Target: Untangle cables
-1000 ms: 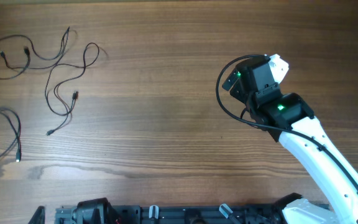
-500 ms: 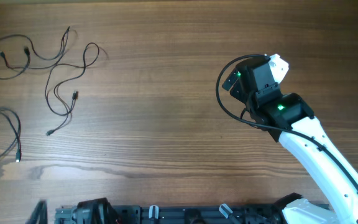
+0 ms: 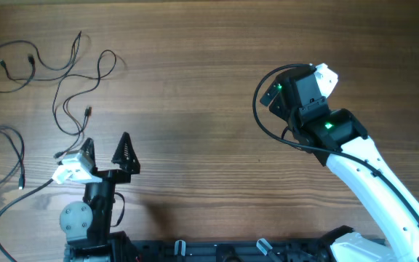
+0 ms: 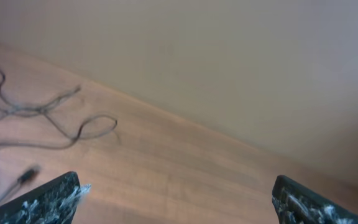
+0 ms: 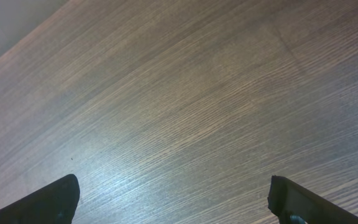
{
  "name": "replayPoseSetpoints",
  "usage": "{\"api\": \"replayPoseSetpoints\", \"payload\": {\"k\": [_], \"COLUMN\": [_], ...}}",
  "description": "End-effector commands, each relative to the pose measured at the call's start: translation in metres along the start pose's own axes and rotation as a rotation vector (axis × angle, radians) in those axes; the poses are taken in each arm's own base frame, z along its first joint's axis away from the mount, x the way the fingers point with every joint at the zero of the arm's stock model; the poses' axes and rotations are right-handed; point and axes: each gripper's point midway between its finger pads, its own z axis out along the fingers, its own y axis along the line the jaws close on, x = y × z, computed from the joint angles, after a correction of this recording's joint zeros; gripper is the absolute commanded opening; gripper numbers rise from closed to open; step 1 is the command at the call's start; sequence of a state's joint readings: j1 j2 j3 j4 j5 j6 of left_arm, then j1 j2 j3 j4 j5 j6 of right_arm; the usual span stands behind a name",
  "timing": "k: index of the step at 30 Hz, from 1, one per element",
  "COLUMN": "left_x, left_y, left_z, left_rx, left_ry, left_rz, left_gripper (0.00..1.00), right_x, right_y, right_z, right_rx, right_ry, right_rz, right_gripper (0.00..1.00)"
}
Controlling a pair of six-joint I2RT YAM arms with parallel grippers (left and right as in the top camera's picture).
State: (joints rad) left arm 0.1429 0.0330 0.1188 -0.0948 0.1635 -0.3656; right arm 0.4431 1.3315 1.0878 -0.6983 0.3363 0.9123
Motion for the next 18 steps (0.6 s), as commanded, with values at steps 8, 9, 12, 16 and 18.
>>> {"api": "replayPoseSetpoints", "payload": {"k": [8, 9, 12, 16, 18], "left_x": [0.03, 0.036, 0.038, 0.039, 0.033], "left_y": [0.028, 0.03, 0.032, 0.032, 0.027], "left_z": [0.007, 0.006, 0.006, 0.006, 0.005], "left_rx": [-0.08, -0.091, -0.096, -0.097, -0.079], "left_ry": [0.013, 0.036, 0.046, 0.048, 0.023], "left_rz": [-0.015, -0.018, -0.02, -0.02, -0.016], "left_gripper": [1.0, 1.0, 1.0, 1.0, 1.0], "right_x": [0.0, 0.0, 0.0, 0.0, 0.0], "right_y": [0.002, 0.002, 0.002, 0.002, 0.002], "right_z": [0.001, 0.001, 0.001, 0.001, 0.001], "right_rx": [-0.001, -0.001, -0.001, -0.001, -0.001], "right_ry": [0.003, 0.003, 0.003, 0.003, 0.003], "right_rz": [0.006, 0.007, 0.006, 0.006, 0.007], "right_gripper": [1.0, 1.0, 1.0, 1.0, 1.0]}}
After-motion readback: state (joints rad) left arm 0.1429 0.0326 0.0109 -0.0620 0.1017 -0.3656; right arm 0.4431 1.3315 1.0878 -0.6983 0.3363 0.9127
